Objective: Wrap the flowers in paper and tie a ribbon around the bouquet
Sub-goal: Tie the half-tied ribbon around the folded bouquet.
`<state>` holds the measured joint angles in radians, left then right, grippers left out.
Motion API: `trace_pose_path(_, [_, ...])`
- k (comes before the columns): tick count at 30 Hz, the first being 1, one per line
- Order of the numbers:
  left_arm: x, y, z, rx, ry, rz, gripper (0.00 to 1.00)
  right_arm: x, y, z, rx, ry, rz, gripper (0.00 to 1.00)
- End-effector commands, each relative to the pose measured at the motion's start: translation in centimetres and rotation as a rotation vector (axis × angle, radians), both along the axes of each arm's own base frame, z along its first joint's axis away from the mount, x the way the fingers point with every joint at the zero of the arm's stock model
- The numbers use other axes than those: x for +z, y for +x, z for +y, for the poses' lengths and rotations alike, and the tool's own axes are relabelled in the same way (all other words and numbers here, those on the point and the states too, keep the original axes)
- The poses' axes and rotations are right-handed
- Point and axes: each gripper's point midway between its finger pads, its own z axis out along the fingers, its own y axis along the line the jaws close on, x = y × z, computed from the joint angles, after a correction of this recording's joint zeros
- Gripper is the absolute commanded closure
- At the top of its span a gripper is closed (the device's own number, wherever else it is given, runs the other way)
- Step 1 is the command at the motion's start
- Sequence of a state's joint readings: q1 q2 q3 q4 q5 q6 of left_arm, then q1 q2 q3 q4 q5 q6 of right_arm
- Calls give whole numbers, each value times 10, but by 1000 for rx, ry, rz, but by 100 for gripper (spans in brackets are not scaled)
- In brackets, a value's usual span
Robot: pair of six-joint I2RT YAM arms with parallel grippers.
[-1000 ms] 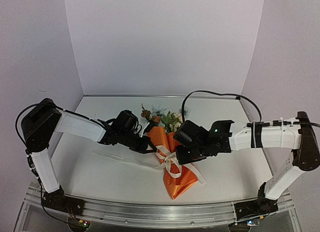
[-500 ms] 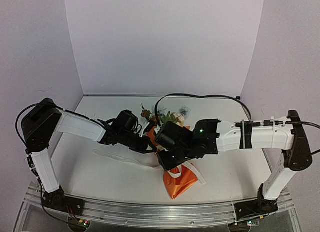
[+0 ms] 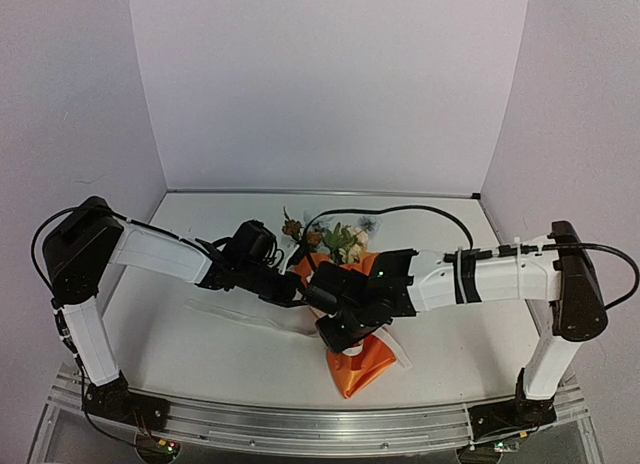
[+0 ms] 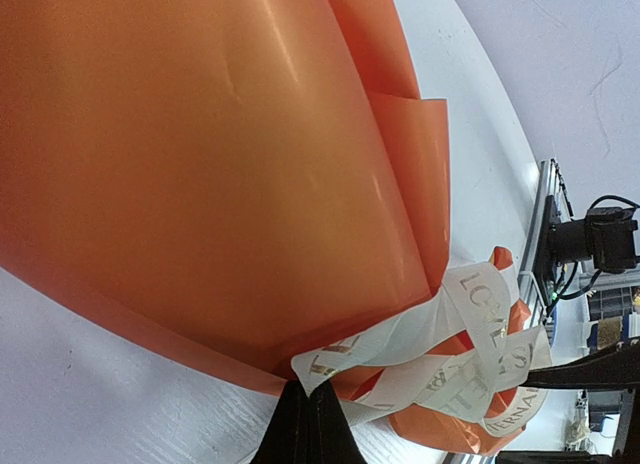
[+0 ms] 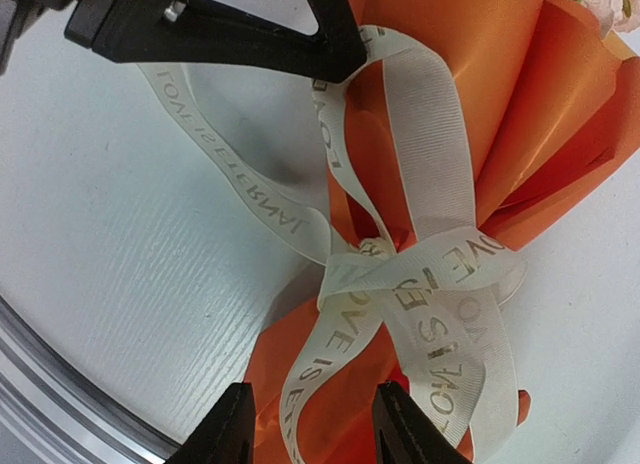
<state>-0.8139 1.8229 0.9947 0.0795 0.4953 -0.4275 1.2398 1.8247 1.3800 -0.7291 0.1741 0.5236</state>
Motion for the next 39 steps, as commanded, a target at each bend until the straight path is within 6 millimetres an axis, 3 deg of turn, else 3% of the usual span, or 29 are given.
trace_pose_path(1, [15, 7, -12, -11, -40, -34, 100, -5, -3, 2, 11, -36, 0, 58])
trace_pose_path(6, [15, 6, -11, -9, -42, -36, 100, -6, -2, -2, -3, -49, -7, 64])
trace_pose_path(12, [14, 5, -10, -6, -43, -32, 100, 8, 5, -13, -58, -33, -60, 90])
trace_pose_path(15, [13, 5, -9, -5, -41, -32, 100, 17, 8, -19, -80, -22, -88, 95])
trace_pose_path(26, [12, 4, -8, -2, -42, -33, 100, 34, 14, -54, -178, -44, -159, 100])
trace_pose_path(34, [12, 3, -8, -5, -46, -33, 100, 19, 22, -92, -263, -98, -165, 100])
trace_pose_path(39, [12, 2, -8, -9, -46, -31, 100, 9, 28, -103, -290, -113, -166, 99])
